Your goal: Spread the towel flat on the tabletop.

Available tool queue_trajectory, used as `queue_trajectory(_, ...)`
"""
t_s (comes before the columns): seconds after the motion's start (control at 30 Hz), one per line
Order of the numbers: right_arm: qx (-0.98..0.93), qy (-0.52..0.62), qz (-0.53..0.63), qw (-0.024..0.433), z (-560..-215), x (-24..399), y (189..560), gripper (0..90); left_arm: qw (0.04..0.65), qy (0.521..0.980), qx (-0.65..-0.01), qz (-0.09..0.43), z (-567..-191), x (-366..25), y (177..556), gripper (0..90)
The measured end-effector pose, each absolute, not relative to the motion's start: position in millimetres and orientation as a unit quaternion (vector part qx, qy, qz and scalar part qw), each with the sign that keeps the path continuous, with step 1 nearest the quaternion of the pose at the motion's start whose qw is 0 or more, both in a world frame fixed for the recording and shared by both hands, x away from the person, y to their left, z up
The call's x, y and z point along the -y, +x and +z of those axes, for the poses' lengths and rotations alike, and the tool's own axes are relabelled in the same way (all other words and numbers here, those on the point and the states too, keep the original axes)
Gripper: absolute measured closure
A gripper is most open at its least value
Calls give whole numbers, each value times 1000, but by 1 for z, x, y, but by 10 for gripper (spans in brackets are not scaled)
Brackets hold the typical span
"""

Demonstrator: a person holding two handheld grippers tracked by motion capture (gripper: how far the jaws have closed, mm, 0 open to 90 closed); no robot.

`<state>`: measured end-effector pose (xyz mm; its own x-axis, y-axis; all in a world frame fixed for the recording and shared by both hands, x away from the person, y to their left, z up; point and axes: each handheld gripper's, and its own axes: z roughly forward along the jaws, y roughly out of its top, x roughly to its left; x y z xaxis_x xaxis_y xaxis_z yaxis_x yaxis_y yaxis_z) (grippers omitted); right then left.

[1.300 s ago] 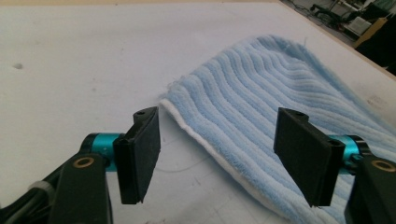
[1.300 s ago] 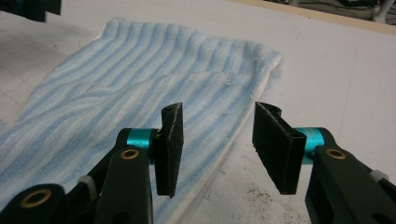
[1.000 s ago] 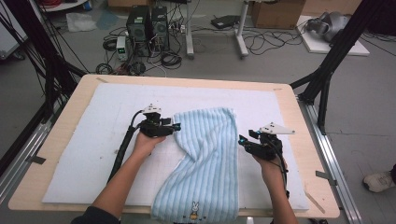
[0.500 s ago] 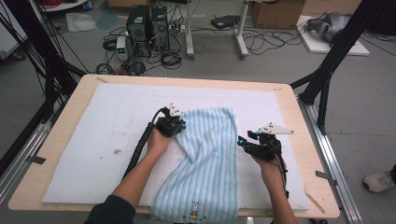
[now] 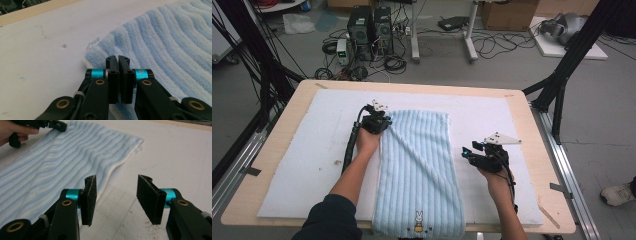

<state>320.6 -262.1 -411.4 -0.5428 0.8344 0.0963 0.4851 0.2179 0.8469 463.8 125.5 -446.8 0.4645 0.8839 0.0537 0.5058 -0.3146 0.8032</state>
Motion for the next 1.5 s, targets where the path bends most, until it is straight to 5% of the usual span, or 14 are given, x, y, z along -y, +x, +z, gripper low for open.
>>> queue_trajectory(0.2, -759, 433, 446, 193, -414, 258, 322, 501, 391, 755, -470, 237, -449, -139, 472, 837)
queue_trajectory(0.27, -758, 434, 446, 195, -414, 257, 322, 500, 403, 739, -491, 227, -447, -141, 472, 573)
queue_trajectory(0.37, -749, 442, 452, 197, -415, 258, 326, 500, 430, 722, -497, 217, -440, -147, 467, 409)
queue_trajectory(0.63, -753, 454, 434, 198, -417, 247, 362, 502, 470, 720, -467, 204, -436, -168, 438, 272)
queue_trajectory(1.17, -775, 461, 391, 186, -426, 197, 434, 510, 502, 735, -421, 177, -438, -199, 382, 245)
queue_trajectory(1.5, -788, 480, 342, 180, -439, 168, 467, 612, 518, 727, -415, 176, -439, -210, 373, 253)
